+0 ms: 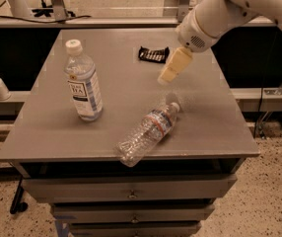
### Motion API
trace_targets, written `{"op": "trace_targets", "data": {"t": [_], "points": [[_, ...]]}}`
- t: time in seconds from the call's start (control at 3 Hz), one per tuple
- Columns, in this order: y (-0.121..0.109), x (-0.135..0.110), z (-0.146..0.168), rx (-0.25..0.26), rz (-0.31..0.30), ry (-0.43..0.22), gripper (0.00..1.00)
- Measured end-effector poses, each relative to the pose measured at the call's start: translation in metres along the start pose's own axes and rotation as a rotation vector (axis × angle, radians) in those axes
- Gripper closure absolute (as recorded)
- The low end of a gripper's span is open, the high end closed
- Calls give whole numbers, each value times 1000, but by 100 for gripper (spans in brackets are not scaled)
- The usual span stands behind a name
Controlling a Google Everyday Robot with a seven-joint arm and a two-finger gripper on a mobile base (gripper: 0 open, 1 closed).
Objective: Move rxbar chocolate near blue plastic bottle
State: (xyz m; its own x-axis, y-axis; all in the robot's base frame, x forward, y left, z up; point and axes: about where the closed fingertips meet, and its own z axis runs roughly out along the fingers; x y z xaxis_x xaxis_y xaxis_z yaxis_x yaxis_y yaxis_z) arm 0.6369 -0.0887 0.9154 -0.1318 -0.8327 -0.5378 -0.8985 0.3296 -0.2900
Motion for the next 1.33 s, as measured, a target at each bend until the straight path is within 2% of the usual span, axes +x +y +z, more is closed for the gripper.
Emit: {"op": "trace_targets", "data": {"t": [0.67,1.0,1.33], "points": [[-73,-16,75,29,140,-114,0],[-100,-14,102,37,203,-130,0],[-112,-4,119,35,246,-120,17]]}}
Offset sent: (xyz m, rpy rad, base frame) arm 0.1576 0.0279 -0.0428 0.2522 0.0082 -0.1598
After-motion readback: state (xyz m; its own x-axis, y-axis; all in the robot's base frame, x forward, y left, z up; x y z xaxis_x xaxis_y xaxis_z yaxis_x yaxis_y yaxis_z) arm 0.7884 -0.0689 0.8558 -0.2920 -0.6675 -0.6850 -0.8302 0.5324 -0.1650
